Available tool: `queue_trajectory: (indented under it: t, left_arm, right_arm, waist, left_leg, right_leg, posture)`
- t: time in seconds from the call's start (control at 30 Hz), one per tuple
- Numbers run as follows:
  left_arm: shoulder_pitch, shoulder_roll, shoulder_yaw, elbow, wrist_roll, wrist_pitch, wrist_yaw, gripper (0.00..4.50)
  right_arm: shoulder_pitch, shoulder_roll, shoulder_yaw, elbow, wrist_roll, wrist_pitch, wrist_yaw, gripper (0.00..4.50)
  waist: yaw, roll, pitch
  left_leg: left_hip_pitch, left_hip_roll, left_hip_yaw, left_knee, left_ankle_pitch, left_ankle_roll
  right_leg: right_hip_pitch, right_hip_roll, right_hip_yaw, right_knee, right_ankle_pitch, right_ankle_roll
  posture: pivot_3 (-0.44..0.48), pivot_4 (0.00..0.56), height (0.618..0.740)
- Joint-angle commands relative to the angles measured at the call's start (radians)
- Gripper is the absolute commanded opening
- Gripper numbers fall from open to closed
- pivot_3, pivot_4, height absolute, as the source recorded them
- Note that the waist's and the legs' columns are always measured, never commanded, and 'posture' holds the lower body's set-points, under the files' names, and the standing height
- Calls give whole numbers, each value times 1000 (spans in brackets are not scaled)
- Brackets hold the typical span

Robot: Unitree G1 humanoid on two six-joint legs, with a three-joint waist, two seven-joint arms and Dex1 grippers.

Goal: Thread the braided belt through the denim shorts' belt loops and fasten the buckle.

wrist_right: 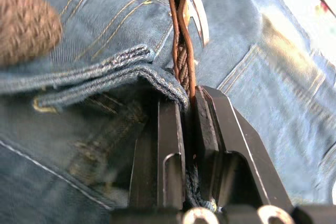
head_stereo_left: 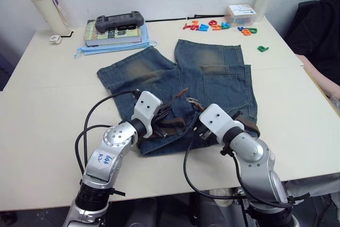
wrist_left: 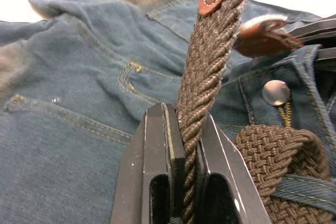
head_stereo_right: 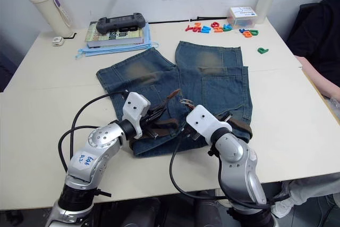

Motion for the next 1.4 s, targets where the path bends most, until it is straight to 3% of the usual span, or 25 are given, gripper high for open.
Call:
queue_trajectory:
  t: [0.03,0.37,1.0,1.4]
  left_arm:
    - [-18,2,4,-9,5,43,18,0]
    - [-12,77,-81,14,43,150,-7,0]
    - [-110,-27,-115,125,63,112,10,0]
    - [-171,-72,-172,194,89,11,-17,0]
  right_arm:
    - [5,56,3,-69,16,51,-47,44]
    - [-14,98,-6,-85,70,123,-112,44]
    - [-18,5,63,-100,138,80,-114,44]
    - [-22,-117,123,-88,156,33,-66,44]
  waist:
    - [-1,0,0]
    - [-8,0,0]
    - [-9,1,-1]
    - [-2,1,-1]
  left_leg:
    - [0,0,0,0,0,0]
    - [0,0,0,-1,0,0]
    - [0,0,0,0,0,0]
    - [0,0,0,0,0,0]
  right_leg:
    - [0,0,0,0,0,0]
    - [-1,0,0,1,0,0]
    - [-1,0,0,1,0,0]
    - [-1,0,0,1,0,0]
  posture:
    - [0,150,707]
    - [0,150,707]
    - [0,150,707]
    - [0,150,707]
